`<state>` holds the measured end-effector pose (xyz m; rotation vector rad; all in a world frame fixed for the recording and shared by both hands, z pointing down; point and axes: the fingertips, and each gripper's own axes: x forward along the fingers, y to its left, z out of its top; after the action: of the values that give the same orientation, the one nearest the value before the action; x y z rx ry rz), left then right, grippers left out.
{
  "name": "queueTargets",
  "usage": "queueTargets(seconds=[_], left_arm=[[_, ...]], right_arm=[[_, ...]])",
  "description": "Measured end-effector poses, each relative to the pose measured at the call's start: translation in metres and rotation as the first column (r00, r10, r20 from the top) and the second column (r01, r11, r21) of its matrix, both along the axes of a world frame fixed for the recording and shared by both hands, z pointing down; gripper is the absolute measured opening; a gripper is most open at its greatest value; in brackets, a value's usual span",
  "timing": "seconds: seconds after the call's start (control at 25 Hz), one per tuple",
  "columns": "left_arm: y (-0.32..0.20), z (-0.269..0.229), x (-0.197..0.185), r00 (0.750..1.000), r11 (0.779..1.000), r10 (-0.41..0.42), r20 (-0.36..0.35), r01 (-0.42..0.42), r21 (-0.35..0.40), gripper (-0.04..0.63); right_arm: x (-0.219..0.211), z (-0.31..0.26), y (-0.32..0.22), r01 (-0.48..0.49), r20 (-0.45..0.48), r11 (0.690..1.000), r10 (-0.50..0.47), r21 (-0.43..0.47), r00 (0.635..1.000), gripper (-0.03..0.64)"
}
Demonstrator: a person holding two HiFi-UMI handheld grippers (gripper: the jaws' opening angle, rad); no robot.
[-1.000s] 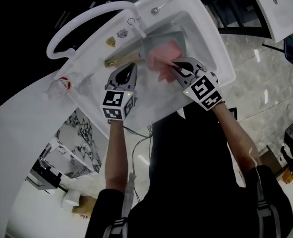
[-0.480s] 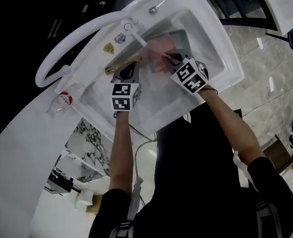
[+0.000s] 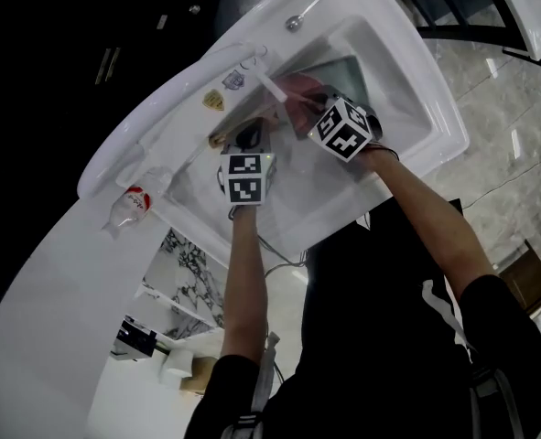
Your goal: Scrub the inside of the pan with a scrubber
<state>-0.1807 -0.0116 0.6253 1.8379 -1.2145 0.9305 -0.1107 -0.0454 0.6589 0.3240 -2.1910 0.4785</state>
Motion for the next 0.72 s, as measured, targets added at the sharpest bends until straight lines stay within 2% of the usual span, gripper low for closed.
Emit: queueTargets(seconds=[0.16,0.32,0.48,0.72], left_arm=[[-0.002,0.000,0.001,0.999,0.999,0.030,0.032,-0.029,-0.014,0.032],[-0.004,0.001,0.002,1.000,1.000,0.003,0.020,-0.003,-0.030,0.032],[-0.006,0.002,0.004,0.999,0.999,0.029,0.030,-0.028,-0.032,0.032],[-0.008,0.003,0.004,0.998,0.998,0.040,0.049,-0.038,-0.048,0.032]], right_arm=[[-0.010,0.014,-0.002,-0.010,-0.006,1.000,0.010,-0.003,1.000,0.026],[-0.021,0.021,-0.007,-0.023,0.013,1.000,0.023,0.003,1.000,0.026],[-0.031,0.019,-0.018,-0.036,0.051,0.999,0.035,0.021,0.998,0.026],[-0.033,0.019,-0.036,-0.048,0.007,0.990,0.047,0.133,0.999,0.026]])
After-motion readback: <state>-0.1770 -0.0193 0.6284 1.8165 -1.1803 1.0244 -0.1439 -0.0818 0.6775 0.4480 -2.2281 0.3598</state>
